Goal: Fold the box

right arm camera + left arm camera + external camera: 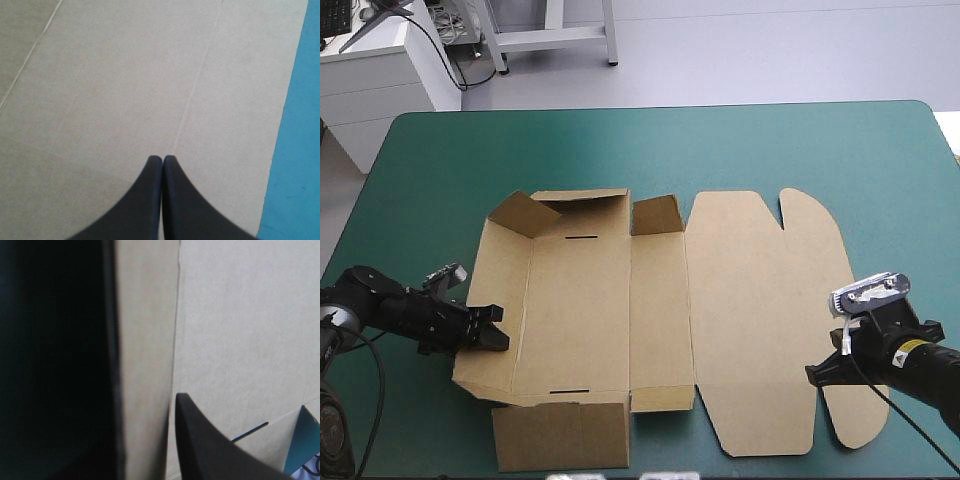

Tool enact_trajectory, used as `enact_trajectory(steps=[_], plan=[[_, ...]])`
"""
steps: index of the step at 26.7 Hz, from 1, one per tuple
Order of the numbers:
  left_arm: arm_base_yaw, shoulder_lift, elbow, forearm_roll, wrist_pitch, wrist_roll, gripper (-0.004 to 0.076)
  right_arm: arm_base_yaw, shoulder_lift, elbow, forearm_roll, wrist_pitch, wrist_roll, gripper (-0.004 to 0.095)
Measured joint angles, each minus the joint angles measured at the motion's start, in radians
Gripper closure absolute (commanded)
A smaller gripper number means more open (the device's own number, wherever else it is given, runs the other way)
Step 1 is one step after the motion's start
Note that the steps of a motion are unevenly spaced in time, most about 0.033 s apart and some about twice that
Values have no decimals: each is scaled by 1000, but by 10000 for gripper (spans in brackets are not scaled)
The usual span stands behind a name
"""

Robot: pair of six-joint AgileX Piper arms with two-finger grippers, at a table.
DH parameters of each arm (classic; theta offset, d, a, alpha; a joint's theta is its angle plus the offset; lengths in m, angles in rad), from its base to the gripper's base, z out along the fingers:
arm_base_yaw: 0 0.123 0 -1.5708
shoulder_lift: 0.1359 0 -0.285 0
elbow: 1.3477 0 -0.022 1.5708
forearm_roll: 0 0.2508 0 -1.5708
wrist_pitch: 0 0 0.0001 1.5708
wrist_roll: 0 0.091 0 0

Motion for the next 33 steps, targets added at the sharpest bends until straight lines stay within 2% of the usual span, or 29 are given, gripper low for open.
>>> enact_trajectory(steps=[3,16,22,26,29,33], plan=[[0,0,-1,-3,0,-7,732,0,0,0,1,0,0,927],[-1,0,-107,0,61,1,732,0,0,0,1,0,1,927],[-18,0,-213,13,72,57,732,0,0,0,1,0,1,927],[-86,-1,-328,66,78,60,732,0,0,1,2,0,1,927],[-220,9,-516,189,89,18,732,0,0,1,3,-13,1,927],[-395,44,-682,395,91,-34,732,0,0,1,3,-16,1,927]])
